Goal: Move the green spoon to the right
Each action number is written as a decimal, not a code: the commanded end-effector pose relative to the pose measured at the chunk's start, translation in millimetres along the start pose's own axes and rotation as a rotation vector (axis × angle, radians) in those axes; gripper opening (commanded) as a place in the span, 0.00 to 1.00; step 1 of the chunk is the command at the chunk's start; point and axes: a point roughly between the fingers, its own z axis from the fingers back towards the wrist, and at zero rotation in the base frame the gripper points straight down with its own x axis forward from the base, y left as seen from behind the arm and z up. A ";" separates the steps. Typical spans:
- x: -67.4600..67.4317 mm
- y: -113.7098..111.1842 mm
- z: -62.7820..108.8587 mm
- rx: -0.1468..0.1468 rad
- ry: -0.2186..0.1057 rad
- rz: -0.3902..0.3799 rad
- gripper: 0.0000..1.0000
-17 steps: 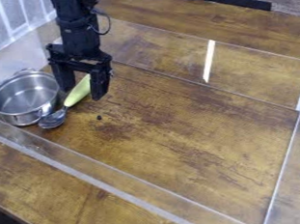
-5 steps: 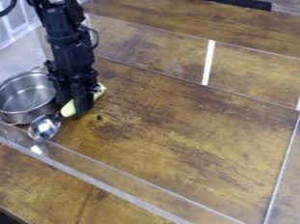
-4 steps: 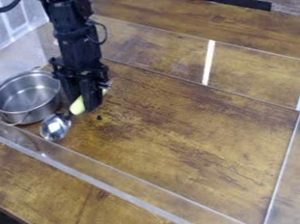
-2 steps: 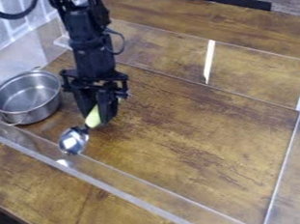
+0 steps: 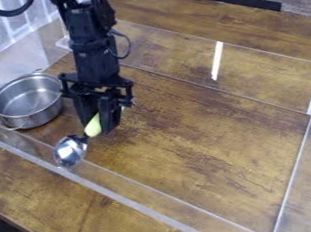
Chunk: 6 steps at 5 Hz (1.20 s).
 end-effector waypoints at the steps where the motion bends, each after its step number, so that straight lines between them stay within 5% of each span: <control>1: -2.7 -8.6 16.3 0.029 -0.050 -0.053 0.00; 3: -8.8 -30.9 -1.4 0.034 -0.025 -0.083 0.00; 5: -19.4 -22.4 2.5 0.039 -0.005 -0.170 0.00; 6: -13.0 -21.7 9.6 0.038 0.006 -0.200 0.00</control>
